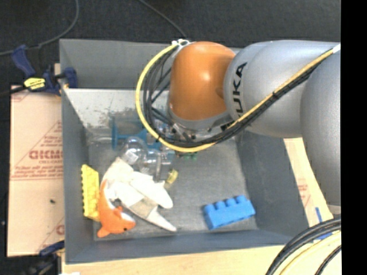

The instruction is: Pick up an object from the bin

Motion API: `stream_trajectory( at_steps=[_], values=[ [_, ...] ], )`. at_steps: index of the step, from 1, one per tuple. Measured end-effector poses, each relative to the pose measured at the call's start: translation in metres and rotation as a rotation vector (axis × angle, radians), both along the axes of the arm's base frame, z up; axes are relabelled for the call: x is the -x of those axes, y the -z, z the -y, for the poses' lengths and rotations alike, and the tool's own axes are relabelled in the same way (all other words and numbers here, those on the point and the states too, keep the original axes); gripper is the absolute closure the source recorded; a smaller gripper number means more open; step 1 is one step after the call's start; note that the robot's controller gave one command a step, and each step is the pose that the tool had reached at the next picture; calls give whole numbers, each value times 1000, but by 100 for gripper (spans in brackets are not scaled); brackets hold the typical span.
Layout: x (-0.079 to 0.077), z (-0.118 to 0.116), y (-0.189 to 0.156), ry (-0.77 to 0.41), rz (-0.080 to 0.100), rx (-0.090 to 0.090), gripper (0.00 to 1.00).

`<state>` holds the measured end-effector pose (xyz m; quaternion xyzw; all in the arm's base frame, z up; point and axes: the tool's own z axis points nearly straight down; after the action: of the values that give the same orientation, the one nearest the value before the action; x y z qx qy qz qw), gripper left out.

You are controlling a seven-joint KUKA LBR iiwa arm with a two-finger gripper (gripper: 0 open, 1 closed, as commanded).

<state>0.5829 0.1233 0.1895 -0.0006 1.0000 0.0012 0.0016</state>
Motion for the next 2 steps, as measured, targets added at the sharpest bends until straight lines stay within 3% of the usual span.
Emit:
stream_trajectory(
  at_steps=[1, 2],
  values=[
    [-31, 11, 85, -63, 3, 0, 0],
    [-32, 9, 101, -62, 0, -1, 0]
  ],
)
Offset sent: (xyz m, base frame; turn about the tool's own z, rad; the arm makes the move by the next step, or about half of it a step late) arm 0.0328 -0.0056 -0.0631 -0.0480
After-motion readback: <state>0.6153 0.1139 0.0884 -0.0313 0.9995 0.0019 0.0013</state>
